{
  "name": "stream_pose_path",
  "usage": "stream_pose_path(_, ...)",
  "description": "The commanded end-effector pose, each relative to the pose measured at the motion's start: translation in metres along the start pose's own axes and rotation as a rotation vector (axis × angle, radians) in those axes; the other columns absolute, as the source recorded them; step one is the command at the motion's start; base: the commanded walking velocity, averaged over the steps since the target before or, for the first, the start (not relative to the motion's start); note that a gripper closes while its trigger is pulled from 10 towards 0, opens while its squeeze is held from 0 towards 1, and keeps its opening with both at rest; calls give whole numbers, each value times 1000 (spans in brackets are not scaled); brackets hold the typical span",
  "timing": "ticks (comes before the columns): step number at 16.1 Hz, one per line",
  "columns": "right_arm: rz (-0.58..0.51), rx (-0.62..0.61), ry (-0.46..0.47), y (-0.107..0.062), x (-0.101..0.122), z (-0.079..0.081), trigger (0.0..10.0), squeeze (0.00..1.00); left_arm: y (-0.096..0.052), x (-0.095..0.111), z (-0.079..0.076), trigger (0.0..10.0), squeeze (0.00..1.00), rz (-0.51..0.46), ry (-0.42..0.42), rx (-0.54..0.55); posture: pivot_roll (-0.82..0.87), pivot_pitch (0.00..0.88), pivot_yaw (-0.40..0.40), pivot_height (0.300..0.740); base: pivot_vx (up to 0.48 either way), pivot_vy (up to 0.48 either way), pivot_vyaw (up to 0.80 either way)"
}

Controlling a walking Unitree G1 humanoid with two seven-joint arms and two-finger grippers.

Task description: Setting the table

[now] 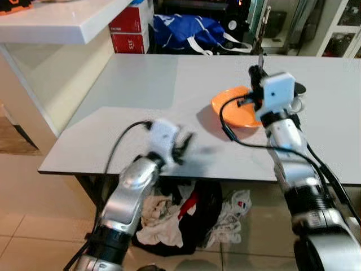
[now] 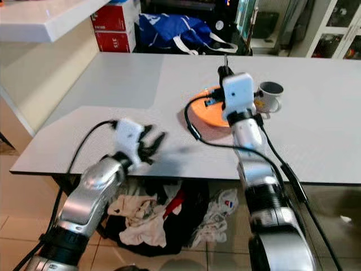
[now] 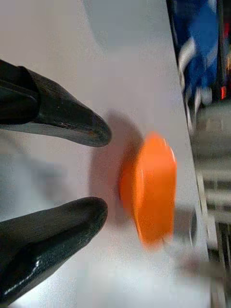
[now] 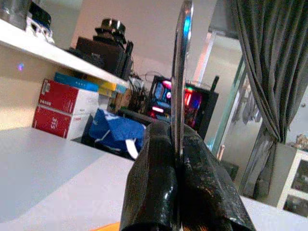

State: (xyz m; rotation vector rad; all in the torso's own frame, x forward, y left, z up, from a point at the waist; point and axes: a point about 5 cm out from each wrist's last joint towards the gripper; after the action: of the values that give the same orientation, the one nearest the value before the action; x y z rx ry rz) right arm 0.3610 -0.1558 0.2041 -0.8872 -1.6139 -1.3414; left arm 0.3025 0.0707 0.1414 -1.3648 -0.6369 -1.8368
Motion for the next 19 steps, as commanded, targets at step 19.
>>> stream_pose_path(19,31,-21,-49,26,-12,-9,0,0,-122,-55,2,10000,0,155,232,46,113,0,14,740,0,0,0)
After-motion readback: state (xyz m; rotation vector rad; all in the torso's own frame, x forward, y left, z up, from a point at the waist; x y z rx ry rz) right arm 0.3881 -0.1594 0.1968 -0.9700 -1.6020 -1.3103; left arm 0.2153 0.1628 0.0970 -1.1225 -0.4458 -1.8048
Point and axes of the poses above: a point about 5 cm out from each wrist's last joint towards the gripper, its own y axis pointing out of the wrist towards the gripper, its own x axis along the axis of the wrist's last joint, z = x × y, and after that the axes turned 15 degrees about y, right-handed
